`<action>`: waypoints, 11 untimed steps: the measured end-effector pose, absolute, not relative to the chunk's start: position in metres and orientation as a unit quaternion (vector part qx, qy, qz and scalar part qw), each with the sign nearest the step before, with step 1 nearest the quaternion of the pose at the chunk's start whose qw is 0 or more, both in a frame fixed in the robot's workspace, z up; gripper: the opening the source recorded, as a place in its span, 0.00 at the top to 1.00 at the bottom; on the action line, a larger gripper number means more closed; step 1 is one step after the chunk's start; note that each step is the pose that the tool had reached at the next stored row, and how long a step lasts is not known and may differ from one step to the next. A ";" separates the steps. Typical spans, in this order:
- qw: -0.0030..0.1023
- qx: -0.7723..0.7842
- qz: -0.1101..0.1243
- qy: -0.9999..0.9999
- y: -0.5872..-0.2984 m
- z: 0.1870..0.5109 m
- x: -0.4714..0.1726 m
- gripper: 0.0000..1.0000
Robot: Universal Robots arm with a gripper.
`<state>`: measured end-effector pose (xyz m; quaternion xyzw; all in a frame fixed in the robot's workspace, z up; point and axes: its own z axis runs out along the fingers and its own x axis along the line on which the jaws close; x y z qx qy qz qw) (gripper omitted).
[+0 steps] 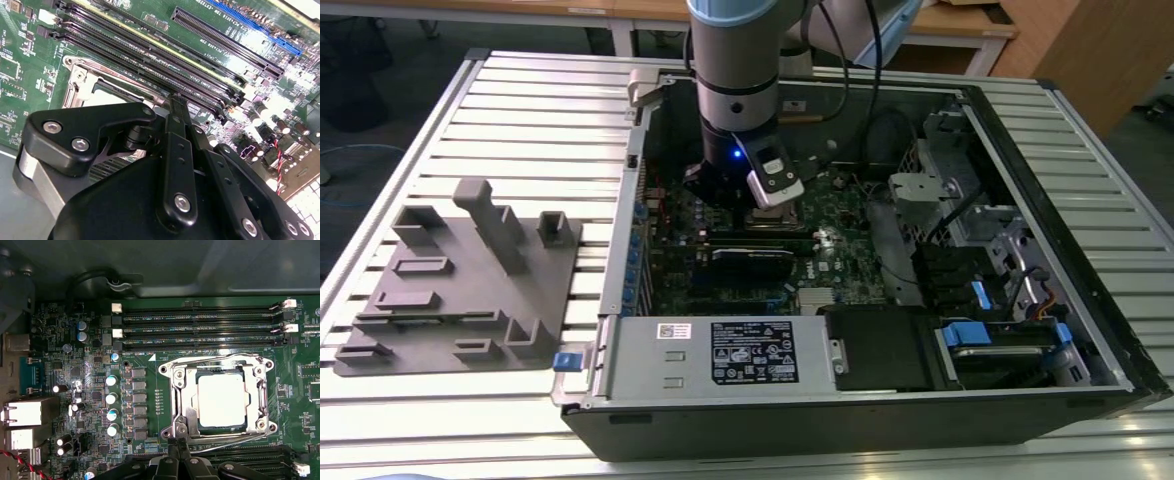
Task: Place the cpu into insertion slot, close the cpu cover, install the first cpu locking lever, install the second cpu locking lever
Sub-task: 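Install the second cpu locking lever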
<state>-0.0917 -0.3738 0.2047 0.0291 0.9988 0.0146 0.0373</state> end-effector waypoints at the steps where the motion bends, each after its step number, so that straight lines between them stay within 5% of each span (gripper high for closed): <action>1: 0.037 0.029 0.015 0.999 -0.374 0.205 -0.092 0.89; 11: 0.037 0.029 0.015 0.999 -0.373 0.203 -0.092 0.89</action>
